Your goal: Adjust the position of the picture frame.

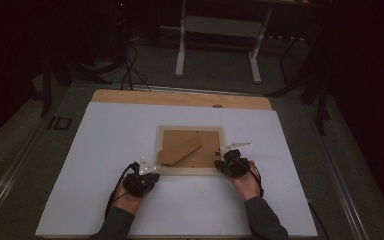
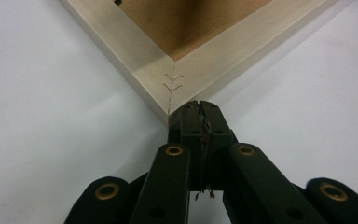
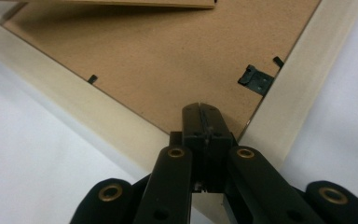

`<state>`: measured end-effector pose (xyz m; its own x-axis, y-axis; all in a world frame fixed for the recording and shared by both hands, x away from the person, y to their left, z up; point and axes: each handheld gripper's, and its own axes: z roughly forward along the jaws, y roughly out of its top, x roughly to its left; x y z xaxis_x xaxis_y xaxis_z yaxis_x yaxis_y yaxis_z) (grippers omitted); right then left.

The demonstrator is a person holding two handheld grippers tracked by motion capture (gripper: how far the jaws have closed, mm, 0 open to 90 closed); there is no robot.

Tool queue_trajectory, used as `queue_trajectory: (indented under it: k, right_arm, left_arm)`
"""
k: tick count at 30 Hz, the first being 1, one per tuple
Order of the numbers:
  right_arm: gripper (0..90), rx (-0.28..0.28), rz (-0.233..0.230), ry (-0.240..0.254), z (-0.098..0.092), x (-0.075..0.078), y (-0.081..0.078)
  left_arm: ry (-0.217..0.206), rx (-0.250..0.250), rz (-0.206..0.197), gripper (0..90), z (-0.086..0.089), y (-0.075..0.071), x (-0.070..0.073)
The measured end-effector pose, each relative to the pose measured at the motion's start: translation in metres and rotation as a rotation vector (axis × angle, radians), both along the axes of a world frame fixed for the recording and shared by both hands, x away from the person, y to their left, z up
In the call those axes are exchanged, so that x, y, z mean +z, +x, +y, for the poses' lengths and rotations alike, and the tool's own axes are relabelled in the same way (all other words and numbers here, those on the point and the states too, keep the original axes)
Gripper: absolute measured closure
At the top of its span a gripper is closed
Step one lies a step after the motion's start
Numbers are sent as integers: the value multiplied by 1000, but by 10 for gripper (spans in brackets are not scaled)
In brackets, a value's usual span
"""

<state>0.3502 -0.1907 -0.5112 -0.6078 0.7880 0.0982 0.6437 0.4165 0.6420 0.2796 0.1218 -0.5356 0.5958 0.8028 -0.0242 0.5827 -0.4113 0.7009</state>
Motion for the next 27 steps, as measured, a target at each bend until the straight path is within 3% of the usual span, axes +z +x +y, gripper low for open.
queue_trajectory:
  k: [3,7,12,15,16,21,27]
  right_arm:
    - [900,15,-6,11,-3,1,-1]
    - [898,-15,-40,33,-19,6,-11]
    - [890,-74,-77,58,-40,4,-24]
    - [890,-90,-74,53,-45,-1,-27]
    - [891,-123,-70,68,-52,-5,-28]
    - [891,-134,-75,81,-56,-5,-27]
    - [872,-127,-80,82,-58,-7,-26]
  left_arm:
    - [6,7,-2,900,1,0,0]
    - [2,15,1,900,3,0,0]
    - [-1,18,9,893,7,0,1]
    - [0,25,14,890,10,-1,1]
    - [-14,39,13,892,16,-2,3]
    - [-35,82,-12,895,31,-3,10]
    - [-64,109,-13,894,42,-2,12]
